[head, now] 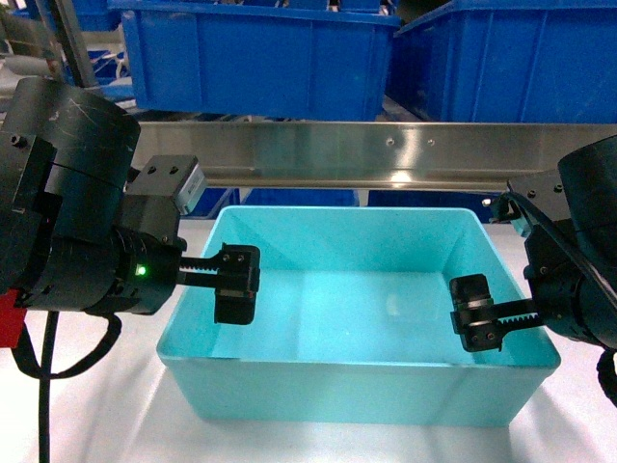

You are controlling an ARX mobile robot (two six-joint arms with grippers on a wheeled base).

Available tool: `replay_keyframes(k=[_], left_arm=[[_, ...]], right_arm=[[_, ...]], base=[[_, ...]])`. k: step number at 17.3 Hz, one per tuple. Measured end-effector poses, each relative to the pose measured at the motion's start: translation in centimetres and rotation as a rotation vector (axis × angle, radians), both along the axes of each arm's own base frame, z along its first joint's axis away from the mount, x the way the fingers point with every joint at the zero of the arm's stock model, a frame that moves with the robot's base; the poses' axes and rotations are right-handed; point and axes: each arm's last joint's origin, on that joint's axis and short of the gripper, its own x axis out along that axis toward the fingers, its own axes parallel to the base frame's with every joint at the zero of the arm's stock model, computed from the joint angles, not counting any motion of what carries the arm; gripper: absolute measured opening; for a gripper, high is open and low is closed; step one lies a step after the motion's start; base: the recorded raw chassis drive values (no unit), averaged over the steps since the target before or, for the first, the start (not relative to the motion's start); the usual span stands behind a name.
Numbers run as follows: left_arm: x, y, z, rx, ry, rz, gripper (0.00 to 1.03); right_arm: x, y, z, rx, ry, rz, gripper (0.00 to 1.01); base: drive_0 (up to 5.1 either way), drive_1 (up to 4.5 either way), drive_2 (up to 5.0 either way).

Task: Organize blue bins on left shelf correctly

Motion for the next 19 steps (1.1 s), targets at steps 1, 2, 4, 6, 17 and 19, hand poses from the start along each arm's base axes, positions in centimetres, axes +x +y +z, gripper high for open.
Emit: replay_keyframes(k=[1,2,4,6,17,19], left_arm=[[0.0,0.0,0.0,0.002,0.003,0.001,0.98],[0.1,-0.1,0.0,0.005,0.002,0.001,0.98],[0.2,-0.3,-0.6,0.013,0.023,0.0,0.98],[0.1,-0.6,-0.8,0.02,0.026,-0.004,0.98],[0.1,-0.7,-0.7,0.026,0.021,0.0,0.29],[0.1,-0.7,-0.7,0.026,0.021,0.002,0.09]], right_arm=[[0.0,0.0,-0.1,0.0,0.002,0.001,0.98],[0.0,0.0,-0.1,0.0,0.002,0.001,0.98],[-0.1,0.0,-0.7,-0.004,0.015,-0.001,0.98],[-0.3,-0.2,-1.5,-0.001,0.035,-0.012,0.98],[-0.5,-0.6,-1.9,0.013,0.045,-0.036,0.39],[-0.5,-0.6,-1.9,0.013,0.046,-0.036,0.19]], base=[[0.0,0.0,0.0],[0.0,0.0,0.0],[0.0,0.0,0.0],[0.0,0.0,0.0],[0.0,0.0,0.0],[0.0,0.0,0.0]])
